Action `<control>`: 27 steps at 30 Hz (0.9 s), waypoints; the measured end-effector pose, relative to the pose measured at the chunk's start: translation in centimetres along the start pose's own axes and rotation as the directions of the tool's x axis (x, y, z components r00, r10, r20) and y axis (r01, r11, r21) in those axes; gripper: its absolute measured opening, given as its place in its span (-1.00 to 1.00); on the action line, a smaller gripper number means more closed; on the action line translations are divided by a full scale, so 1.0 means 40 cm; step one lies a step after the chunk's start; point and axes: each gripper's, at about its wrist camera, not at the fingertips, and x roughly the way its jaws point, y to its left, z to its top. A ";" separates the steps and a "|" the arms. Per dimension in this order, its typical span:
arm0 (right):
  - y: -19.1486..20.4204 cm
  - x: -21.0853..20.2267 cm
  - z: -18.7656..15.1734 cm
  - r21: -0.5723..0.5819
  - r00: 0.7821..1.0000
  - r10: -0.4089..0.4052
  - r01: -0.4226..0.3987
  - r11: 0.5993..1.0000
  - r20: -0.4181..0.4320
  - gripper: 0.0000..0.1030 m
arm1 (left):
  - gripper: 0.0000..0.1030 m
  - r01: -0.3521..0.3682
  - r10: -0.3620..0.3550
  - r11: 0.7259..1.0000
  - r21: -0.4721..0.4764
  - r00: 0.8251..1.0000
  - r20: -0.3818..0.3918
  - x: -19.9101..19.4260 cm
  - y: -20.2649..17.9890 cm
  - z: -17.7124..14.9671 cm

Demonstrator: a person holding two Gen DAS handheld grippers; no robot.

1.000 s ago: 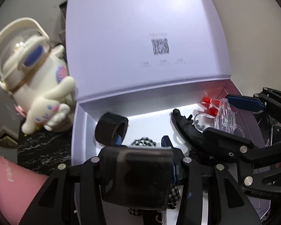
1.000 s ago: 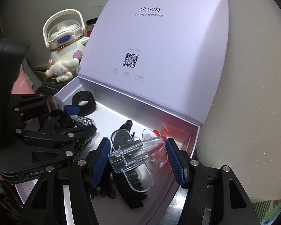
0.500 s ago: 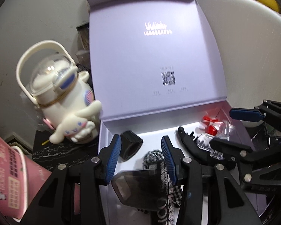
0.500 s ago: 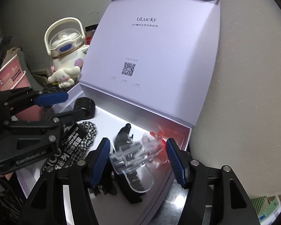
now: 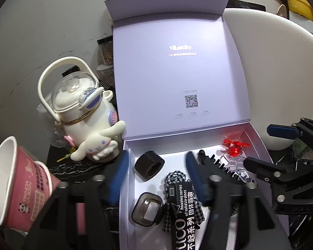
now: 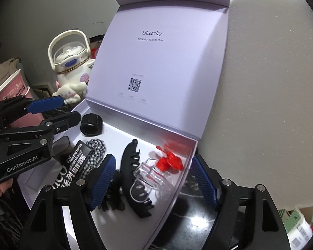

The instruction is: Organize rigid objects

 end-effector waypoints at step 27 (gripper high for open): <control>0.013 -0.222 -0.010 0.024 0.986 -0.066 0.063 0.998 0.155 0.99 | 1.00 -0.017 0.021 0.998 -0.055 0.998 0.064 -0.172 -0.002 -0.025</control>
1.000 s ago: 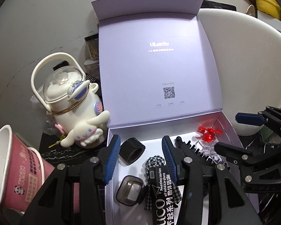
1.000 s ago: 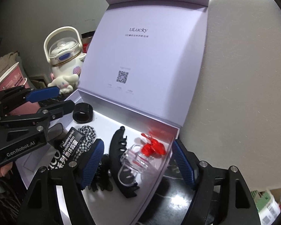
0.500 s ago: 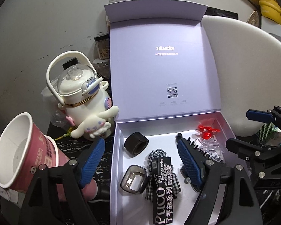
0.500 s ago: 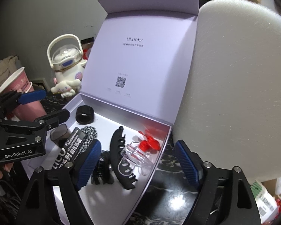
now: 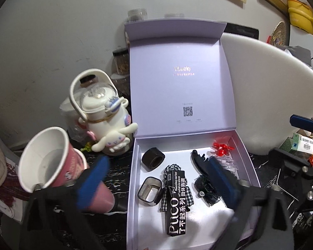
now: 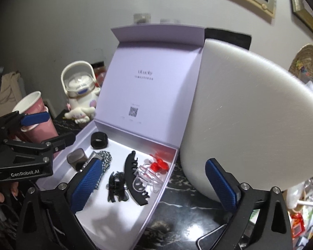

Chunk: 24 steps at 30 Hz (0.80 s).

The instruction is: Organize rigid objects

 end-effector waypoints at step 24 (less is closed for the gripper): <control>0.047 -0.255 -0.093 0.004 0.994 -0.038 0.037 0.999 0.101 0.99 | 1.00 -0.004 0.005 1.000 -0.027 0.999 0.053 -0.267 -0.025 -0.090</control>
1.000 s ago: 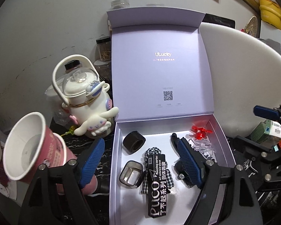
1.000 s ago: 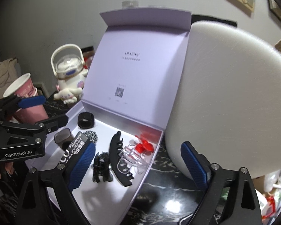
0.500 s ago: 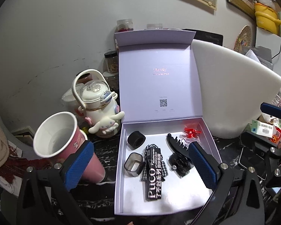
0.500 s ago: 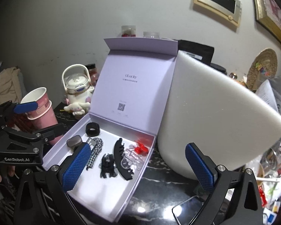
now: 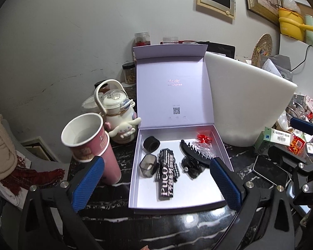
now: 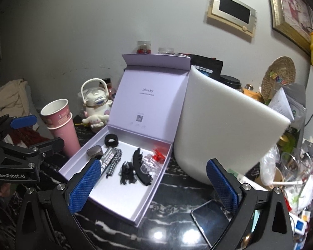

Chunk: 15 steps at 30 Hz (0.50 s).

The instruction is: Organize rigid objects

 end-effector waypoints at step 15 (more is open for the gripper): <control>0.029 -0.081 -0.134 0.028 1.000 0.030 -0.030 0.999 -0.008 0.99 | 1.00 0.015 -0.015 1.000 -0.009 0.999 -0.032 -0.067 -0.038 -0.133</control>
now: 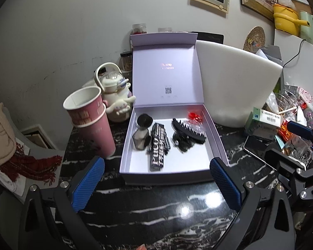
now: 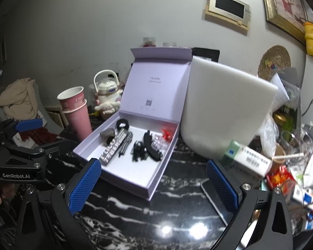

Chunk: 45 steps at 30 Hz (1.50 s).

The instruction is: Organize rigid objects

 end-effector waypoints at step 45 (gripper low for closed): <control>0.049 -0.081 -0.090 -0.024 1.000 -0.007 0.008 1.000 0.023 0.99 | 1.00 -0.011 0.011 1.000 -0.007 1.000 -0.002 -0.066 -0.012 -0.095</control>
